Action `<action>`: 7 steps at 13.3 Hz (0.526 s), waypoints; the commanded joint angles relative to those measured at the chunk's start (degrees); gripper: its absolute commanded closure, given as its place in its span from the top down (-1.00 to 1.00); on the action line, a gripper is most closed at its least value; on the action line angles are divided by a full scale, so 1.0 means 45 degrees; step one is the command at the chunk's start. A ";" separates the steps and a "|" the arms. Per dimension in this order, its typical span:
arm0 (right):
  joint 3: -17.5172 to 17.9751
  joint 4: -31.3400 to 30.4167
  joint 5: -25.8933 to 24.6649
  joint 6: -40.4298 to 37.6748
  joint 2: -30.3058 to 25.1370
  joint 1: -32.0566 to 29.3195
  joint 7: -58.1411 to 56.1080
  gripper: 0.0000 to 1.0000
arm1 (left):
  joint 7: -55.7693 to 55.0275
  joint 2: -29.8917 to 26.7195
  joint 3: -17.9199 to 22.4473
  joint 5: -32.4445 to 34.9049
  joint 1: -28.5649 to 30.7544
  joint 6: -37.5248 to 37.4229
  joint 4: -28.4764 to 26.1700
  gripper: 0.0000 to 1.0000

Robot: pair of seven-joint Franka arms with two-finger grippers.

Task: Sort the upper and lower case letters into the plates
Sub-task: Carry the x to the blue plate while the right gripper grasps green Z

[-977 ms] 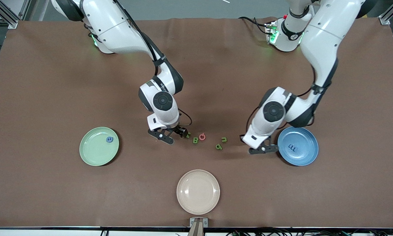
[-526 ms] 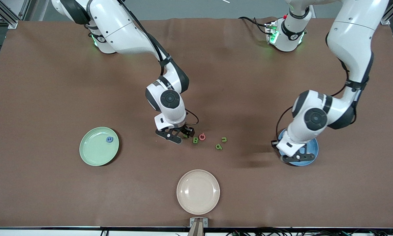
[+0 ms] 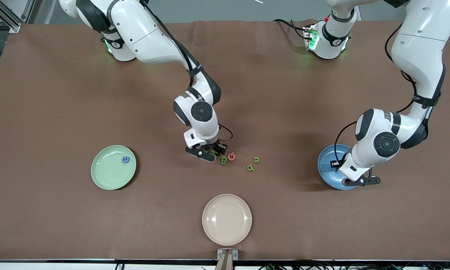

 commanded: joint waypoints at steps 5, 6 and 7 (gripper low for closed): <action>-0.0203 0.0002 -0.0049 -0.0324 -0.0064 -0.0357 -0.0292 -1.00 | -0.0026 -0.0130 -0.0119 0.0727 0.0731 -0.0024 -0.0523 -0.52; -0.0203 -0.0037 -0.0050 -0.0828 -0.0239 -0.0610 -0.0971 -1.00 | -0.0026 -0.0111 -0.0119 0.0728 0.0751 -0.0024 -0.0582 -0.26; -0.0203 -0.0057 -0.0050 -0.1568 -0.0569 -0.0941 -0.1693 -1.00 | -0.0026 -0.0111 -0.0119 0.0728 0.0752 -0.0024 -0.0582 0.30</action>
